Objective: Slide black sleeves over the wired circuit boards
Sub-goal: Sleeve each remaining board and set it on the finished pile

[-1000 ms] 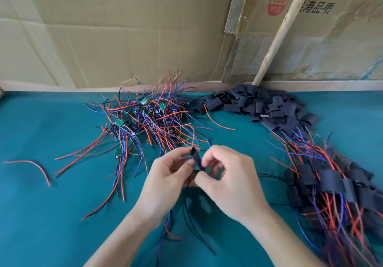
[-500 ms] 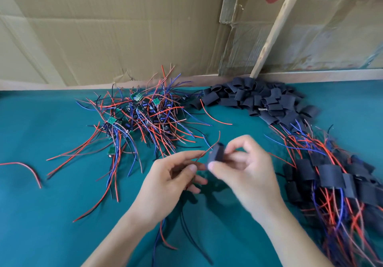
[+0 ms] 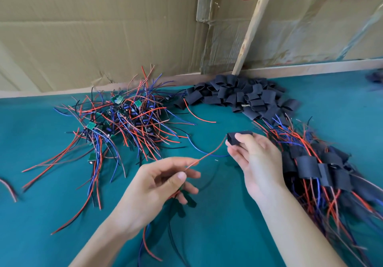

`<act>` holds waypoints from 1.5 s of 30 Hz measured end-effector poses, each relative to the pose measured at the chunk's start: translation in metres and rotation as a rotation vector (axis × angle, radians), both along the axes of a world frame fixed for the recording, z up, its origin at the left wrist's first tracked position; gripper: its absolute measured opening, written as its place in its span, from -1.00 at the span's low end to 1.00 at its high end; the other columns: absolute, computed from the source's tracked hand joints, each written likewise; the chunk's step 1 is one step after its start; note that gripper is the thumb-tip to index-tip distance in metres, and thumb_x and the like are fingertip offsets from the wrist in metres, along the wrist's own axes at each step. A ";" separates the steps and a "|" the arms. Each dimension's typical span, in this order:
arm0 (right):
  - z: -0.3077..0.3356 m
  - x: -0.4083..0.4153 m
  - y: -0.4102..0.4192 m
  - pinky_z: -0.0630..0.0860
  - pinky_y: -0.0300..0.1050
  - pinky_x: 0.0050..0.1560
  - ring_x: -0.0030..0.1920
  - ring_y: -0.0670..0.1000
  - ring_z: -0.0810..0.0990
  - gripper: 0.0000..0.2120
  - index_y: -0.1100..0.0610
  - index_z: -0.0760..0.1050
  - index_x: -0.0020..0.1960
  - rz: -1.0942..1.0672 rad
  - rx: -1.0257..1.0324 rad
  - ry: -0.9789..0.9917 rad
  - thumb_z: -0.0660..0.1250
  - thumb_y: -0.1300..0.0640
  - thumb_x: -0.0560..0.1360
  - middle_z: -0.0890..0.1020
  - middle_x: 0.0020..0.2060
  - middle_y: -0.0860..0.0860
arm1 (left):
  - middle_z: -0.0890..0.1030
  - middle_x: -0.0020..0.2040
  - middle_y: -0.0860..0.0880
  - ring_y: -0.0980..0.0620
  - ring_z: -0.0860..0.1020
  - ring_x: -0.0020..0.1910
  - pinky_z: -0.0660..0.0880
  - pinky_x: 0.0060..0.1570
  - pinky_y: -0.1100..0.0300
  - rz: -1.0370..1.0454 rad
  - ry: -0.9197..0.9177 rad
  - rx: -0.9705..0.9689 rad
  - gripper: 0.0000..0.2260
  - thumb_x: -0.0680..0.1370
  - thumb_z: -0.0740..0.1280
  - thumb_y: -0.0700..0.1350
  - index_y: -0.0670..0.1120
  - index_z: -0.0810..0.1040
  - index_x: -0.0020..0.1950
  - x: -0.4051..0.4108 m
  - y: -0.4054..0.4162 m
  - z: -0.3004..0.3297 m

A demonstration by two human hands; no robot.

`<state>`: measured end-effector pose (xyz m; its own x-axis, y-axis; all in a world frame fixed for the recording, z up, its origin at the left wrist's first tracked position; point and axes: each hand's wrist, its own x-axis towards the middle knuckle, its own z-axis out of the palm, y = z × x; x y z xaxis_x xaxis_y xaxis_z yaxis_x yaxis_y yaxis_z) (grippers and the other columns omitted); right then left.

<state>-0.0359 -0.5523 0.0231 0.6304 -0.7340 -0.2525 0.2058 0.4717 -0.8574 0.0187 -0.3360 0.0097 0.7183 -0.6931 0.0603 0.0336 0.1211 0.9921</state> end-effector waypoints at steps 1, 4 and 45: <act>0.000 0.000 0.000 0.64 -0.20 -0.17 -0.09 0.14 0.74 -0.90 0.26 0.53 0.01 0.012 0.013 -0.002 0.42 0.30 0.53 0.67 -0.19 0.16 | 0.70 0.08 -0.20 -0.20 0.71 -0.09 0.58 -0.24 0.18 -0.002 0.001 0.000 -0.75 0.60 0.32 -0.20 0.03 0.69 0.19 0.000 0.000 0.000; 0.001 0.000 0.001 0.63 -0.23 -0.20 -0.08 0.14 0.75 -0.96 0.24 0.56 -0.06 0.062 0.047 -0.008 0.42 0.29 0.54 0.69 -0.20 0.15 | 0.70 0.08 -0.20 -0.21 0.71 -0.09 0.58 -0.25 0.18 -0.012 0.000 0.001 -0.74 0.59 0.30 -0.19 0.02 0.69 0.20 0.000 0.001 -0.001; 0.008 -0.013 0.060 0.59 -0.16 -0.21 -0.27 0.24 0.68 -0.64 0.11 0.63 0.08 0.538 -0.306 0.088 0.52 0.20 0.29 0.74 -0.21 0.21 | 0.58 0.02 0.17 -0.02 0.71 -0.26 0.64 -0.14 0.07 0.282 -0.261 0.225 -0.48 0.27 0.60 0.28 0.14 0.42 0.03 -0.006 -0.006 -0.002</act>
<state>-0.0489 -0.4926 0.0307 0.9181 -0.3673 -0.1489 -0.0700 0.2197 -0.9731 0.0127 -0.3418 0.0077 0.8621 -0.4885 0.1347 -0.2246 -0.1301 0.9657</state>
